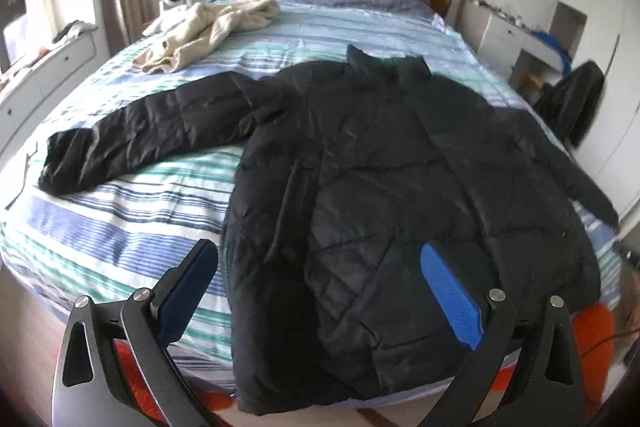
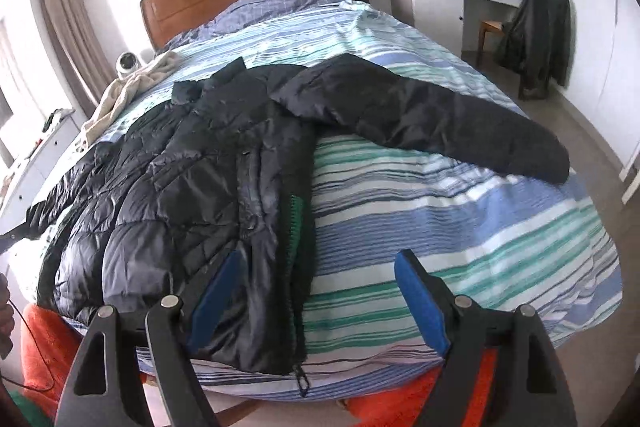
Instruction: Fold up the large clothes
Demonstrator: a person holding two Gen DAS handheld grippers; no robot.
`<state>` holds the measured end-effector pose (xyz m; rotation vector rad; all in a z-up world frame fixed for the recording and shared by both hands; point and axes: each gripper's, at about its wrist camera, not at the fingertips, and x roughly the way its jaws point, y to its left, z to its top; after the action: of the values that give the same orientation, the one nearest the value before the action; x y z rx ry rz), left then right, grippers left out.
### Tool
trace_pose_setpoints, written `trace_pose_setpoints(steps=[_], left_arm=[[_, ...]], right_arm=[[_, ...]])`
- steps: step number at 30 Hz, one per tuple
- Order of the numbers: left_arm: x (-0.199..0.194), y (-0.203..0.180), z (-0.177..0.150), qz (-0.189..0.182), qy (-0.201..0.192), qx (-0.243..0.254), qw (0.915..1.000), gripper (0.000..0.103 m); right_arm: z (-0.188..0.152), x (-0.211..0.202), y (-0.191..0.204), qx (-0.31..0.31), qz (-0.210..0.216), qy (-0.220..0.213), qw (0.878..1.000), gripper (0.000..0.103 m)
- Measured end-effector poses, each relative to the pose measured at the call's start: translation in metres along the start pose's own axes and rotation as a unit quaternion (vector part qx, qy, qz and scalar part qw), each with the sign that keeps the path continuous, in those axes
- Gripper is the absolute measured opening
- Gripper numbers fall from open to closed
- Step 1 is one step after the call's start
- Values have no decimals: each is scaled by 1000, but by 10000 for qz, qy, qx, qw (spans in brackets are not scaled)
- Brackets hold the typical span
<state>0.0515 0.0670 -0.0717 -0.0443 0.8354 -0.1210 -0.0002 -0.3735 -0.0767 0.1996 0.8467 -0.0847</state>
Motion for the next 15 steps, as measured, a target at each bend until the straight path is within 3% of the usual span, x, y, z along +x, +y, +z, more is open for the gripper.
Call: trace_pose_setpoints(steps=[7, 11, 15], left_arm=[[-12, -3, 7, -99, -87, 280, 9995, 97], [-12, 8, 9, -376, -92, -230, 9990, 96], [-14, 13, 6, -217, -341, -691, 9968, 98]], right_arm=[[6, -6, 37, -721, -124, -194, 9971, 82], [1, -5, 56, -1156, -215, -178, 9929, 82], [-8, -8, 74, -1600, -373, -255, 9861, 82]])
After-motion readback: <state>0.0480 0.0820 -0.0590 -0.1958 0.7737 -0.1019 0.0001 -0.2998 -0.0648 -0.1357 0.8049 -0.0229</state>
